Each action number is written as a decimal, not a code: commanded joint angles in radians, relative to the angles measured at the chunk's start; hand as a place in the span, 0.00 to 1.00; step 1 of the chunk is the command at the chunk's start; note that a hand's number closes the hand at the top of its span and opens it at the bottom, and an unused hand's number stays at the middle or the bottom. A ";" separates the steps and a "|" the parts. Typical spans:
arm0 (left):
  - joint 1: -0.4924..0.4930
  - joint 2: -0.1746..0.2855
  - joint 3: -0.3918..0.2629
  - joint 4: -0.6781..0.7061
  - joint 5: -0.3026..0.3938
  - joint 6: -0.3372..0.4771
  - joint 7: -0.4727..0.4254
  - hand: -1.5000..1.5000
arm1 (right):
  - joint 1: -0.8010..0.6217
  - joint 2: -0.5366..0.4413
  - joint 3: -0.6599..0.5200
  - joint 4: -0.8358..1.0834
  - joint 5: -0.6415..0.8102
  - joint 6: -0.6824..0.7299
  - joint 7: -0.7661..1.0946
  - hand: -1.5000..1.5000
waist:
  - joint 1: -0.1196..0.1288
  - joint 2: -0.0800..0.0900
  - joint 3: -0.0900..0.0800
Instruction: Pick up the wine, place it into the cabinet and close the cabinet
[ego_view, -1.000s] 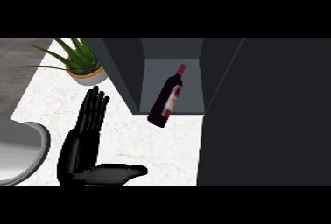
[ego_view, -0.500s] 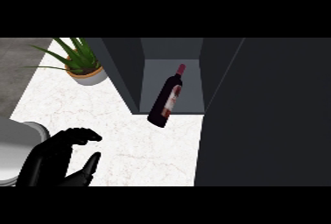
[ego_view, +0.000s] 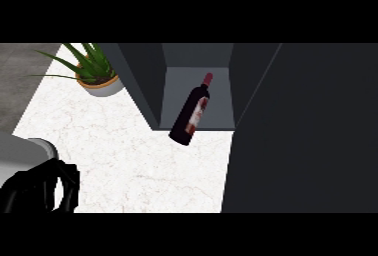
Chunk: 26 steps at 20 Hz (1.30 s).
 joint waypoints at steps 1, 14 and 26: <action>-0.001 0.034 0.076 0.032 0.051 -0.080 -0.011 1.00 | -0.049 -0.010 0.054 -0.075 -0.153 0.014 0.096 1.00 | 0.005 0.001 0.000; 0.067 0.055 0.138 0.024 0.053 -0.174 -0.027 1.00 | -0.414 0.193 0.245 0.016 -0.102 -0.109 0.322 1.00 | 0.019 0.000 -0.002; 0.071 0.071 0.211 0.053 0.111 -0.271 0.008 1.00 | -0.988 0.241 0.307 0.349 -0.162 -0.554 0.373 1.00 | 0.019 -0.002 -0.002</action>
